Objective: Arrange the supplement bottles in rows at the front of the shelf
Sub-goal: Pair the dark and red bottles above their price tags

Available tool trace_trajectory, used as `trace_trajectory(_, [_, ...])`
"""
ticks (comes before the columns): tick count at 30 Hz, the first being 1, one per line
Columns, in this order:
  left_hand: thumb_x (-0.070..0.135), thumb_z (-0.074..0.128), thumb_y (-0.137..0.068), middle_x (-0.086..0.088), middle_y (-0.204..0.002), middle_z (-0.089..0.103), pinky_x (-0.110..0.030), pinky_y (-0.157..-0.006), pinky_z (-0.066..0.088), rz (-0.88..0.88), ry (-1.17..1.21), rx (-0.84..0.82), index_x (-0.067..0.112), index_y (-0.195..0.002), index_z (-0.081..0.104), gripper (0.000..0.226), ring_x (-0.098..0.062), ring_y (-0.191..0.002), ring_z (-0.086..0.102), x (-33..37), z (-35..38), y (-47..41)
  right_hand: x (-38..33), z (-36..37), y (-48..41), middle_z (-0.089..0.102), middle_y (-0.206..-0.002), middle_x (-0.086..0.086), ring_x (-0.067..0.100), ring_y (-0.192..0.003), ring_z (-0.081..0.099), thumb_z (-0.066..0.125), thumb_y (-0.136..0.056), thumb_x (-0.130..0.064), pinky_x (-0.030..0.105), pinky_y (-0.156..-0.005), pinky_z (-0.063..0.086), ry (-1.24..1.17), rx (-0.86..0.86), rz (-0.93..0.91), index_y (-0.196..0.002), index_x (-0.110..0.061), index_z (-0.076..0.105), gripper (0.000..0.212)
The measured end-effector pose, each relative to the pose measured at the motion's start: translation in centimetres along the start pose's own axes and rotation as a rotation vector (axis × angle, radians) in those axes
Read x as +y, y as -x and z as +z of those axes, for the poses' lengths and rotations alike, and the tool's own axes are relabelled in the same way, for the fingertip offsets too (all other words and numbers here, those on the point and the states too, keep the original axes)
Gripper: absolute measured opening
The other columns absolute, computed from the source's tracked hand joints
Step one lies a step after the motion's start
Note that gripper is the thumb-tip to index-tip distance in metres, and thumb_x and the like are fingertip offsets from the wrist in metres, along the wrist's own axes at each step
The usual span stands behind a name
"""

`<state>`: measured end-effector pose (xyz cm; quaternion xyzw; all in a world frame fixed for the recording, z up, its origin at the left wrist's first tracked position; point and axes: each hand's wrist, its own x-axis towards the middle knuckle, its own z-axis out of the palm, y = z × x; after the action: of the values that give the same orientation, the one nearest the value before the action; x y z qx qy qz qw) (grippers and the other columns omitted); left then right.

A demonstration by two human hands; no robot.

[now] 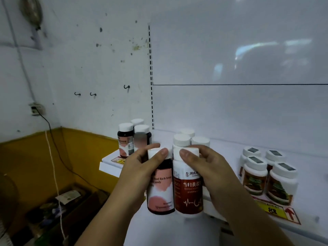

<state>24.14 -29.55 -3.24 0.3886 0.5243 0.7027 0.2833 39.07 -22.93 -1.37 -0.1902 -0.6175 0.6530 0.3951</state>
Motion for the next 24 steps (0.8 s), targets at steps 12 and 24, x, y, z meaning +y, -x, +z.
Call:
trace_trajectory(12, [0.054, 0.074, -0.059, 0.008, -0.087, 0.076, -0.028, -0.064, 0.055, 0.359, -0.163, -0.022, 0.036, -0.086, 0.074, 0.033, -0.011, -0.079, 0.072, 7.6, 1.1, -11.9, -7.3, -6.0, -8.1, 0.070, -0.083, -0.010, 0.003, -0.071, 0.069, 0.079, -0.049, -0.038, 0.020, -0.059, 0.053, 0.078, 0.370, -0.396, -0.094, -0.021, 0.062, 0.051])
trace_trajectory(24, [0.060, 0.079, -0.046, 0.001, -0.098, 0.073, -0.033, -0.085, 0.052, 0.349, -0.339, -0.264, 0.026, -0.096, 0.071, 0.061, -0.010, -0.087, 0.070, 7.4, 1.8, -21.7, -3.4, -8.8, -14.3, 0.072, -0.095, 0.006, 0.017, -0.086, 0.068, 0.078, -0.066, -0.018, 0.031, -0.074, 0.055, 0.431, 0.507, 0.045, -0.095, -0.004, 0.066, 0.034])
